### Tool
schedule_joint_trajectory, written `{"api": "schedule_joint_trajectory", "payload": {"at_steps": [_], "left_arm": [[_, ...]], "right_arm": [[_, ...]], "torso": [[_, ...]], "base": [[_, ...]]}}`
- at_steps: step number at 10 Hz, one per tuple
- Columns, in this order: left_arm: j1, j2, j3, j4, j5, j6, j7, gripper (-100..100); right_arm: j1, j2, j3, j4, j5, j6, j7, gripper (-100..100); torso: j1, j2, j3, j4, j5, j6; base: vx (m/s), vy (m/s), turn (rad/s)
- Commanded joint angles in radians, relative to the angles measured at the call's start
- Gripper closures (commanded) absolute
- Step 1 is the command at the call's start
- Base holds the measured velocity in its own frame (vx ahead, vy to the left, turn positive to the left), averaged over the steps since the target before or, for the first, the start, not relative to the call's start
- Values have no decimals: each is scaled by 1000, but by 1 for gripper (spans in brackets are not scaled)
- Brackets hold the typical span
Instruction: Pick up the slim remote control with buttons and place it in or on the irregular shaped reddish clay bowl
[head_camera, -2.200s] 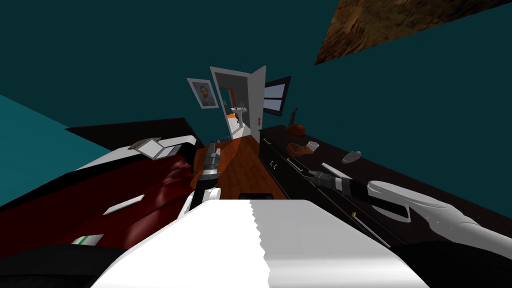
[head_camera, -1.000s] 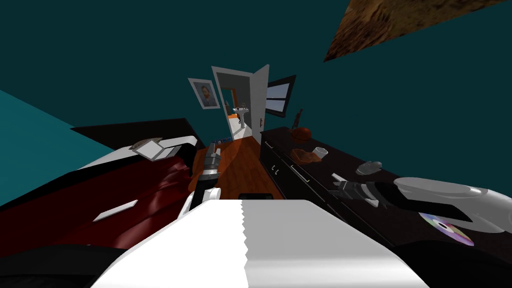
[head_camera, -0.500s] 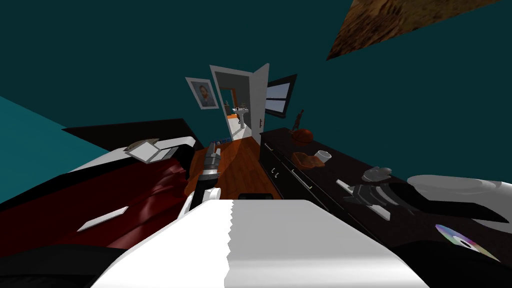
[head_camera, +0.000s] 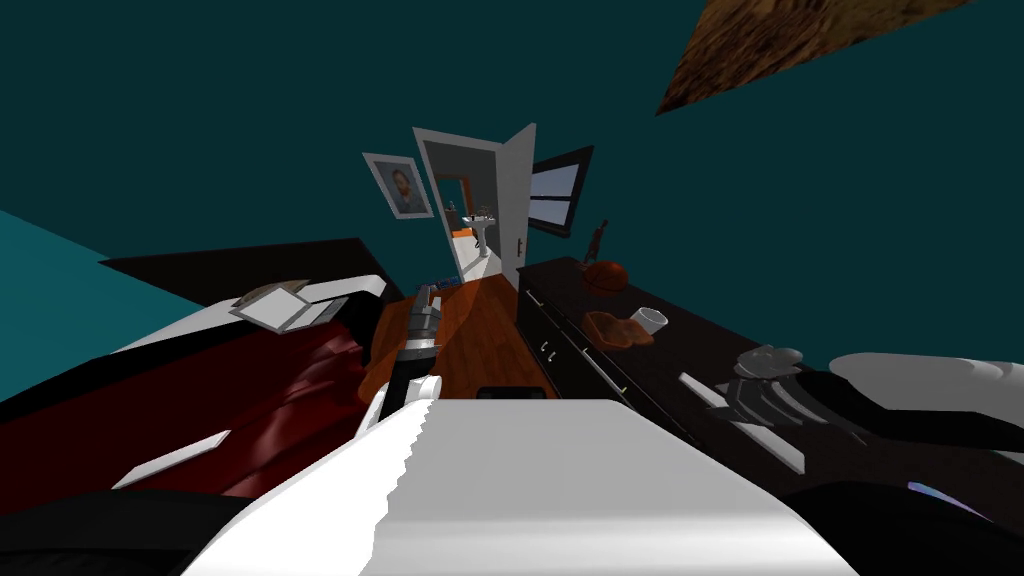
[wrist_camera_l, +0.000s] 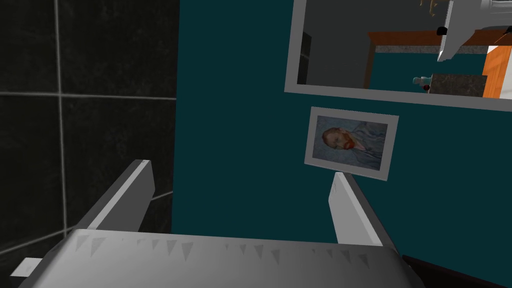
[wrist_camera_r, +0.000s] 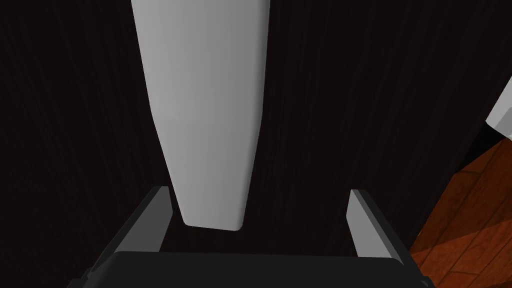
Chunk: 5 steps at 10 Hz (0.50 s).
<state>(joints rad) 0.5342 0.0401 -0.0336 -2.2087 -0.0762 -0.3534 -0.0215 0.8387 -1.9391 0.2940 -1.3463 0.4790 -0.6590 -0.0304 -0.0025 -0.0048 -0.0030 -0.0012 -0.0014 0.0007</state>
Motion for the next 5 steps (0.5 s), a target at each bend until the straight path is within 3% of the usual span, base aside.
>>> {"api": "schedule_joint_trajectory", "payload": {"at_steps": [1, 3, 4, 5], "left_arm": [[0, 0, 0, 0, 0, 0, 0, 0], [0, 0, 0, 0, 0, 0, 0, 0], [0, 0, 0, 0, 0, 0, 0, 0], [0, 0, 0, 0, 0, 0, 0, 0]], "right_arm": [[27, -7, 33, 14, 16, -2, -14, -100], [27, -7, 33, 14, 16, -2, -14, -100], [56, 2, 66, 9, 15, -1, -16, -100], [56, 2, 66, 9, 15, -1, -16, -100]], "torso": [[0, 0, 0, 0, 0, 0], [-3, -1, 0, 0, -1, 0], [-1, 1, 1, 0, 0, 0], [-2, -1, 0, 0, 0, 1]], "base": [[100, -68, -40], [81, -66, -6], [118, -62, -27], [104, -62, -24]]}}
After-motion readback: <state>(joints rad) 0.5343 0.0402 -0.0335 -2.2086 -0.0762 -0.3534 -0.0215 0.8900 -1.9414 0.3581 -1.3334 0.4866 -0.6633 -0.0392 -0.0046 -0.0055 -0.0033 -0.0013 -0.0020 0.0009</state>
